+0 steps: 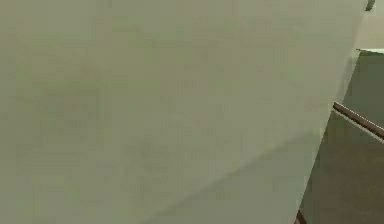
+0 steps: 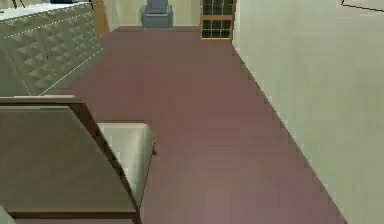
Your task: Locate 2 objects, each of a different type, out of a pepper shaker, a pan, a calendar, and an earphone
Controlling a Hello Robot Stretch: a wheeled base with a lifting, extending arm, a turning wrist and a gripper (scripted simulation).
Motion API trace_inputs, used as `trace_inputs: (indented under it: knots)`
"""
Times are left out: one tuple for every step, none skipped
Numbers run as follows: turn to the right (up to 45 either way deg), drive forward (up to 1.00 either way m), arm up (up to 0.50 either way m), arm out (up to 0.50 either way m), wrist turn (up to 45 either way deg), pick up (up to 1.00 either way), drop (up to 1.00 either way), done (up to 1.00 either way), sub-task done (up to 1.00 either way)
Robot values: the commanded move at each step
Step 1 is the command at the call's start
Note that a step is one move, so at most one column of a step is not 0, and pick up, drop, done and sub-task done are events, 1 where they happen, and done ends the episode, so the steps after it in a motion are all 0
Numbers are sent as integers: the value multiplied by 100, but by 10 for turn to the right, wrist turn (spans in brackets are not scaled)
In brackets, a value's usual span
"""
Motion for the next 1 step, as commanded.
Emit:
trace_inputs:
  knots:
    - [450, 0, 0, 0, 0, 0, 0, 0, 0]
